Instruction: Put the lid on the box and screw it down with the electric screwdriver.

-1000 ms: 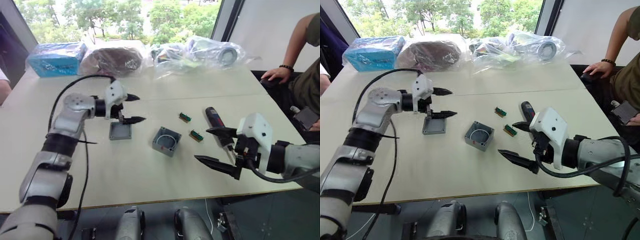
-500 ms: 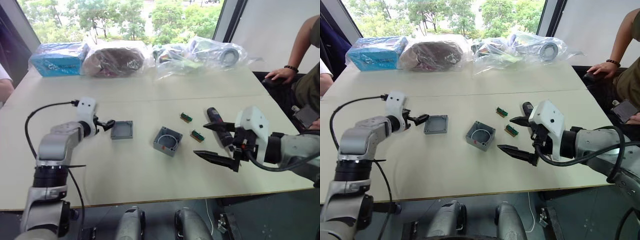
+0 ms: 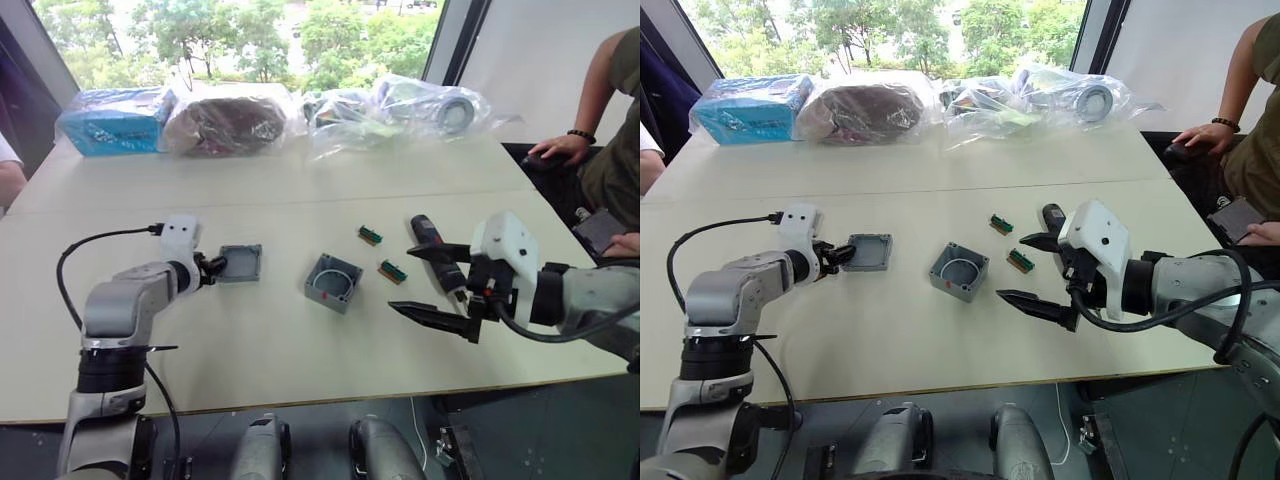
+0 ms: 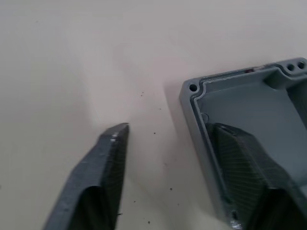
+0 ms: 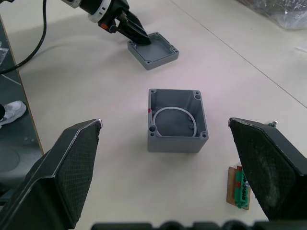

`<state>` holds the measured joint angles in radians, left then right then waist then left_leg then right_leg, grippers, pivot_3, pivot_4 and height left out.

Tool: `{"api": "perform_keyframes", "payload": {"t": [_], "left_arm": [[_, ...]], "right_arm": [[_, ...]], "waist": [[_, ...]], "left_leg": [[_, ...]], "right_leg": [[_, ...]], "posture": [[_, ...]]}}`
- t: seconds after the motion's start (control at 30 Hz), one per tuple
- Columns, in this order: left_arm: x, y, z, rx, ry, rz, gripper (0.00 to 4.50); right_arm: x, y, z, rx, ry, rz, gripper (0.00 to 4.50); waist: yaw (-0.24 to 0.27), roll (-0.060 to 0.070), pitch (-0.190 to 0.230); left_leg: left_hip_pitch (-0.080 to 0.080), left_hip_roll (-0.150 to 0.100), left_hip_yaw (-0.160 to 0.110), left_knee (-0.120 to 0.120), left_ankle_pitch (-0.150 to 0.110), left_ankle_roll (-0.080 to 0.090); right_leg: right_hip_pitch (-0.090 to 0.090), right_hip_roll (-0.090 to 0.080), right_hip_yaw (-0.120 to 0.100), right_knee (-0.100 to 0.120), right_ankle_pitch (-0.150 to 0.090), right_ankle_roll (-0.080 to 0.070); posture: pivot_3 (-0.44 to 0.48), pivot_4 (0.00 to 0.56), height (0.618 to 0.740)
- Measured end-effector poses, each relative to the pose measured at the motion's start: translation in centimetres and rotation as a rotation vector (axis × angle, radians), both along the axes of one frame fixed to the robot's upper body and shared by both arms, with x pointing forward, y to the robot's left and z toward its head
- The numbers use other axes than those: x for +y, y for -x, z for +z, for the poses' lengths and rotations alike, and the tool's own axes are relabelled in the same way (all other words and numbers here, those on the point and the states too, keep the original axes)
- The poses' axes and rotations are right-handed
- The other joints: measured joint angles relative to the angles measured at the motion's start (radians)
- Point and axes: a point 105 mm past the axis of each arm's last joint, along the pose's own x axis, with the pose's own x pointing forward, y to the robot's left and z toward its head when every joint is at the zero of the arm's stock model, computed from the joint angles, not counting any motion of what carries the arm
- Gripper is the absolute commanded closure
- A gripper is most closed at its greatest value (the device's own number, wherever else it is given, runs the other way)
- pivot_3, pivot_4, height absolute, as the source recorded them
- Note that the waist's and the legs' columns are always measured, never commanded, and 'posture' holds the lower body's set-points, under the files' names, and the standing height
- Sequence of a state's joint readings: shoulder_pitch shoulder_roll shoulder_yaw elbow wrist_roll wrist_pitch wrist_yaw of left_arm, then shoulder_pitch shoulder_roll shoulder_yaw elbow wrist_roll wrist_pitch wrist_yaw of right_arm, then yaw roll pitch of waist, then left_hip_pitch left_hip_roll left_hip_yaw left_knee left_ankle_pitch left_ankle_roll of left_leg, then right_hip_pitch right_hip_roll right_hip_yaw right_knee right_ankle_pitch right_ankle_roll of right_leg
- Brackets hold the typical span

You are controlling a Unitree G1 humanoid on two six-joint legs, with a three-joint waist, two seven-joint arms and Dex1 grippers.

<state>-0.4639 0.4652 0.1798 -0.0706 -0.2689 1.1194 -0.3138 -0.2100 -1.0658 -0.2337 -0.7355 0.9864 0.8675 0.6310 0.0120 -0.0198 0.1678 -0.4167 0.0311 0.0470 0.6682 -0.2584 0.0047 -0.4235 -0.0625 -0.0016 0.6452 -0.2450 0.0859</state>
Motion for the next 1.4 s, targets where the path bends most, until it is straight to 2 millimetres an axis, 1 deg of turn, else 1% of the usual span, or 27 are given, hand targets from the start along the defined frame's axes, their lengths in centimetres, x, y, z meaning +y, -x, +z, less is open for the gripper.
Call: {"api": "perform_keyframes", "payload": {"t": [0.03,0.07,0.1,0.13,0.3,0.43,0.47,0.5,0.57,0.63,0.67,0.77,0.83,0.9,1.0,1.3,1.4], "left_arm": [[-0.1,0.0,0.0,-0.001,0.004,-0.003,3.55],[-0.2,-0.1,0.0,-0.001,0.009,-0.008,3.89],[-0.2,-0.1,0.0,-0.003,0.014,-0.012,4.41],[-0.3,-0.2,0.1,-0.006,0.019,-0.012,4.48],[-0.3,-0.6,0.7,-0.024,0.065,-0.002,4.48],[-2.7,-1.8,3.7,-0.161,0.137,-0.079,4.48],[-3.6,-1.9,5.0,-0.221,0.169,-0.117,4.48],[-5.1,-1.8,6.8,-0.315,0.207,-0.194,4.48],[-7.6,-1.2,9.2,-0.434,0.250,-0.319,4.48],[-9.2,-0.5,10.6,-0.506,0.263,-0.403,4.48],[-9.9,-0.2,10.9,-0.530,0.273,-0.441,4.48],[-11.4,0.3,11.0,-0.551,0.314,-0.502,4.48],[-11.9,0.5,11.2,-0.569,0.319,-0.529,4.48],[-12.0,0.6,11.6,-0.594,0.316,-0.543,4.48],[-12.6,0.8,11.7,-0.607,0.316,-0.575,4.48],[-13.5,1.2,11.8,-0.626,0.320,-0.619,4.48],[-13.8,1.3,11.7,-0.622,0.318,-0.628,4.48]], "right_arm": [[0.0,0.0,0.0,0.000,0.000,0.000,0.00],[0.0,0.0,0.0,0.001,0.000,-0.001,0.00],[0.0,0.0,0.0,0.002,0.000,-0.001,0.00],[-0.1,0.0,-0.1,0.003,0.000,-0.002,0.00],[-0.1,0.0,-0.2,0.017,-0.010,-0.015,0.00],[0.4,-0.2,0.0,0.038,-0.071,-0.033,0.00],[0.5,-0.7,0.2,0.058,-0.114,-0.061,0.00],[0.6,-1.4,0.3,0.096,-0.189,-0.099,0.00],[1.1,-2.4,0.3,0.174,-0.292,-0.141,0.00],[1.8,-3.3,0.6,0.231,-0.387,-0.170,0.00],[2.3,-4.0,0.7,0.256,-0.430,-0.195,0.00],[3.1,-5.2,0.6,0.330,-0.498,-0.263,0.00],[3.7,-5.5,0.1,0.380,-0.526,-0.284,0.00],[4.3,-5.5,-0.1,0.403,-0.540,-0.288,0.00],[5.2,-5.6,0.3,0.416,-0.577,-0.292,0.00],[6.2,-6.0,0.7,0.482,-0.686,-0.320,0.00],[6.4,-6.2,0.6,0.501,-0.690,-0.327,0.00]], "waist": [[0.000,0.000,0.000],[0.000,0.000,0.000],[0.000,0.000,0.000],[-0.001,0.000,0.000],[0.000,-0.001,0.001],[0.004,-0.003,0.001],[0.001,-0.004,0.001],[0.000,-0.004,0.001],[-0.002,-0.004,0.001],[-0.004,-0.004,0.001],[-0.005,-0.003,0.001],[-0.005,-0.003,0.001],[-0.004,-0.003,0.001],[-0.003,-0.003,0.001],[-0.002,-0.003,0.001],[-0.005,-0.003,0.001],[-0.005,-0.003,0.001]], "left_leg": [[0.001,0.000,0.000,0.000,0.000,0.000],[0.002,0.000,0.000,0.000,0.000,0.000],[0.003,0.000,0.000,-0.001,0.000,0.000],[0.003,0.000,0.000,-0.001,0.000,0.000],[0.003,0.000,0.000,-0.001,0.000,0.000],[0.002,0.000,0.000,0.000,0.000,0.000],[0.002,0.000,0.000,0.000,0.000,0.000],[0.001,0.000,0.001,0.000,0.000,0.000],[0.002,0.000,0.002,0.000,0.000,0.000],[0.002,0.000,0.002,-0.001,0.000,0.000],[0.002,0.000,0.002,-0.001,0.000,0.000],[0.002,0.000,0.002,-0.002,0.000,0.000],[0.001,0.000,0.002,-0.002,0.000,0.000],[0.001,0.000,0.002,-0.001,0.000,0.000],[0.001,0.000,0.002,-0.001,0.000,0.000],[0.000,0.000,0.002,-0.001,0.000,0.000],[0.000,0.000,0.001,-0.001,0.000,0.000]], "right_leg": [[0.001,0.000,0.000,0.000,0.000,0.000],[0.002,0.000,0.000,0.000,-0.001,-0.002],[0.002,0.000,0.000,0.000,-0.002,-0.003],[0.003,0.000,0.000,0.000,-0.002,-0.003],[0.003,0.000,0.000,0.001,-0.002,-0.003],[0.002,-0.002,0.000,0.000,-0.001,-0.002],[0.002,-0.002,0.001,0.000,-0.001,-0.002],[0.002,-0.002,0.001,-0.001,-0.001,-0.003],[0.002,-0.002,0.002,-0.001,-0.001,-0.003],[0.002,-0.002,0.002,0.000,-0.001,-0.003],[0.002,-0.001,0.002,0.000,-0.001,-0.003],[0.001,0.000,0.002,0.000,-0.001,-0.002],[0.000,0.000,0.002,0.000,0.000,-0.001],[0.000,0.000,0.002,0.000,0.000,-0.001],[0.000,0.000,0.002,0.000,0.000,0.000],[0.000,0.000,0.002,0.000,0.000,0.000],[0.000,0.000,0.002,0.000,0.000,0.000]], "posture": [[0.000,0.150,0.740],[0.000,0.150,0.740],[0.000,0.150,0.740],[0.000,0.150,0.740],[0.000,0.150,0.740],[0.000,0.150,0.740],[0.000,0.150,0.740],[0.000,0.150,0.740],[0.000,0.150,0.740],[0.000,0.150,0.740],[0.000,0.150,0.740],[0.000,0.150,0.740],[0.000,0.150,0.740],[0.000,0.150,0.740],[0.000,0.150,0.740],[0.000,0.150,0.740],[0.000,0.150,0.740]]}}
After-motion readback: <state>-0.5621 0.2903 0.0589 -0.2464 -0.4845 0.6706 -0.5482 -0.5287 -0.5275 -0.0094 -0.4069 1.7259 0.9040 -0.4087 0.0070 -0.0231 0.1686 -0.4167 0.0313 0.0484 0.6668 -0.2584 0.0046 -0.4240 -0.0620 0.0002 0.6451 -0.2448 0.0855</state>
